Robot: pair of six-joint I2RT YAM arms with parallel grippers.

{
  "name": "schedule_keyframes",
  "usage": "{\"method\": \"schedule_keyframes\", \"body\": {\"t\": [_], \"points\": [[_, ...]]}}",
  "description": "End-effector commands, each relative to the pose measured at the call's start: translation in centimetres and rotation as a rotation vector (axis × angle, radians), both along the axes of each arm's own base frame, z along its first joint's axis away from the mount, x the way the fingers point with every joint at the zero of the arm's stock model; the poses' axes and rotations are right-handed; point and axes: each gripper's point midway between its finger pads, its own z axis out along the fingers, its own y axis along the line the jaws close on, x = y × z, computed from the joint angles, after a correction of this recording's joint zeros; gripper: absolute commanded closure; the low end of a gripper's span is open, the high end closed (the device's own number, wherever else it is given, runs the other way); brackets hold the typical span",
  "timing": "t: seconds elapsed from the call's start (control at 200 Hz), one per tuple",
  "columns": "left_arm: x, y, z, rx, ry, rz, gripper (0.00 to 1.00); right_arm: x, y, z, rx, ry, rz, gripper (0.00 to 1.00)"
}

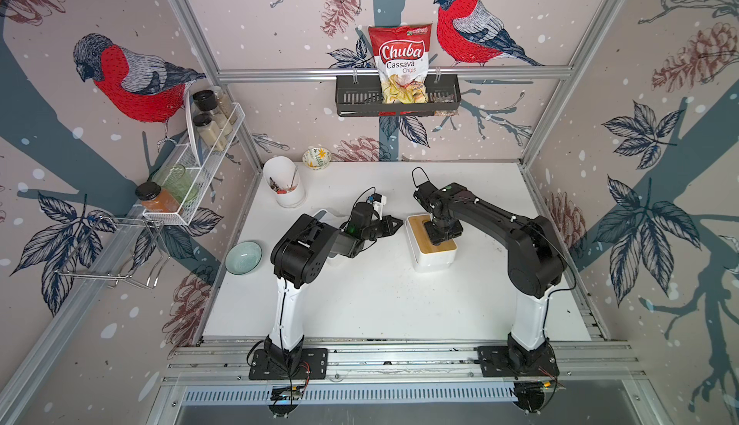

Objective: Put the tissue paper into the tissue box
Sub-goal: Close the box lid on the tissue box.

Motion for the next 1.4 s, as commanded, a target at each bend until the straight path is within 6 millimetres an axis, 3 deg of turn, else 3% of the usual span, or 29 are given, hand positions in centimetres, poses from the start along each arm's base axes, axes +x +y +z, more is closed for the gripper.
{"method": "schedule_keyframes", "body": {"t": [0.0,0.455,0.965,1.391], "points": [[-0.1,-0.3,0.1,-0.005,-0.019,-0.020,0.85,0.8,0.1,-0.4,-0.025,-0.029,0.010,0.78],[0.2,-1.2,0.5,0.002,-0.035,-0.035,0.85,2.9,0.8,1.2,-0.068,-0.222,0.040,0.82],[0.1,-1.7,0.1,0.020,-0.031,-0.044,0.85,2.3,0.5,-2.1,-0.041,-0.203,0.035,0.83],[0.0,-2.3,-0.4,0.040,-0.028,-0.058,0.85,3.3,1.2,-1.6,0.066,-0.434,-0.010,0.87]]}}
